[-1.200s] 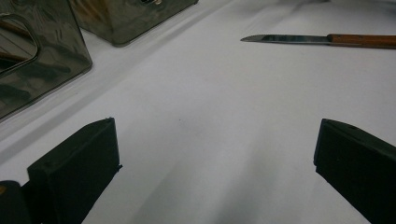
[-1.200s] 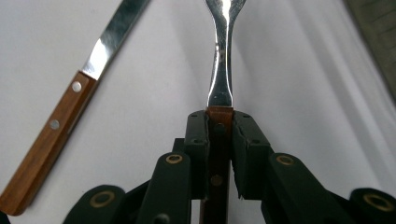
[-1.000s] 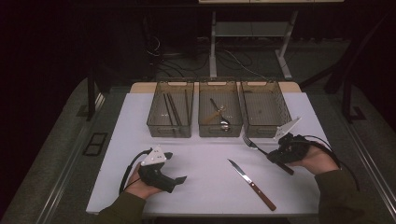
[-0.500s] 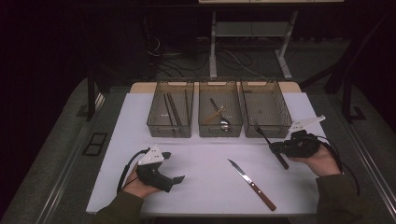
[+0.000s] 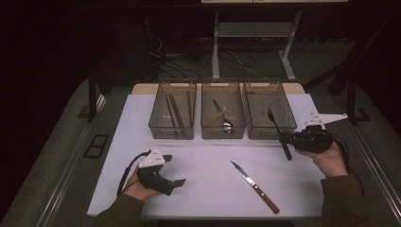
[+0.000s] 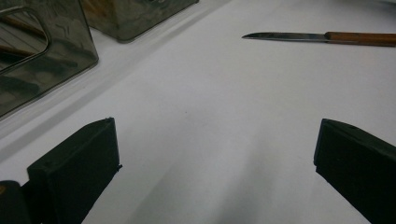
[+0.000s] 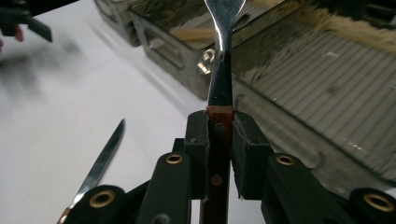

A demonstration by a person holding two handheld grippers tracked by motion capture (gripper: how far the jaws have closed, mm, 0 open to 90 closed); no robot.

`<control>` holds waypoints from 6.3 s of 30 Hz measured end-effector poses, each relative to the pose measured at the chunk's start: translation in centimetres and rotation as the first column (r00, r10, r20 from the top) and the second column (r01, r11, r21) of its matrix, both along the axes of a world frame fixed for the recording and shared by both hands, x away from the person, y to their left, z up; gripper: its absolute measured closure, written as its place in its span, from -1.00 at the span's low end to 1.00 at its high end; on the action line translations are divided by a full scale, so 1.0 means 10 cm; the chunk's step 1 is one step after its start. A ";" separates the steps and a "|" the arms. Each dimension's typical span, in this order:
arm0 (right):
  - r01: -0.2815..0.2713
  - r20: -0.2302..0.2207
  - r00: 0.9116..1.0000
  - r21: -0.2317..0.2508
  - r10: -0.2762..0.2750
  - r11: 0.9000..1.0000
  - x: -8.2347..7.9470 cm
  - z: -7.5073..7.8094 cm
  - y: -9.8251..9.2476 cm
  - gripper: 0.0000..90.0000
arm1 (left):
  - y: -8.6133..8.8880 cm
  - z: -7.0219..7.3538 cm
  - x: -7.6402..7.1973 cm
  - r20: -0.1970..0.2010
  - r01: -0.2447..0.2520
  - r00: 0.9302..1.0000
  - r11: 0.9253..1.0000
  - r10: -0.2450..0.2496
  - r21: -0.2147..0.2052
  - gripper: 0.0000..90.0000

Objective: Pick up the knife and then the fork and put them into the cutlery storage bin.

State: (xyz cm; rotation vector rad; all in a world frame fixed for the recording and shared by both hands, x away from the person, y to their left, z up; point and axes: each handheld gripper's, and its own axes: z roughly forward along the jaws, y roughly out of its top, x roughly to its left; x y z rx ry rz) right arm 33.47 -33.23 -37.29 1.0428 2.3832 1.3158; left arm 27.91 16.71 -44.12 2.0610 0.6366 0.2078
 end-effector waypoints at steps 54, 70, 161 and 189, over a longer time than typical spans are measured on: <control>0.247 -0.033 0.967 -0.121 -0.253 0.961 1.08 -0.14 -0.03 0.72 | -0.02 -0.01 0.00 -0.010 0.021 1.000 1.000 -0.021 -0.009 -1.00; 0.259 -0.029 0.964 -0.121 -0.264 0.958 1.05 -0.12 -0.06 0.44 | -0.03 -0.01 -0.01 -0.010 0.028 1.000 1.000 -0.028 -0.005 -1.00; -0.324 -0.175 0.942 -0.244 0.287 0.914 -0.89 -0.67 0.98 1.00 | -0.05 -0.01 -0.02 -0.006 0.022 1.000 1.000 -0.022 0.018 -1.00; -0.493 -0.249 0.870 -0.435 0.426 0.754 -0.63 -0.44 0.99 0.35 | -0.05 -0.02 -0.02 -0.008 0.018 1.000 1.000 -0.018 0.015 -1.00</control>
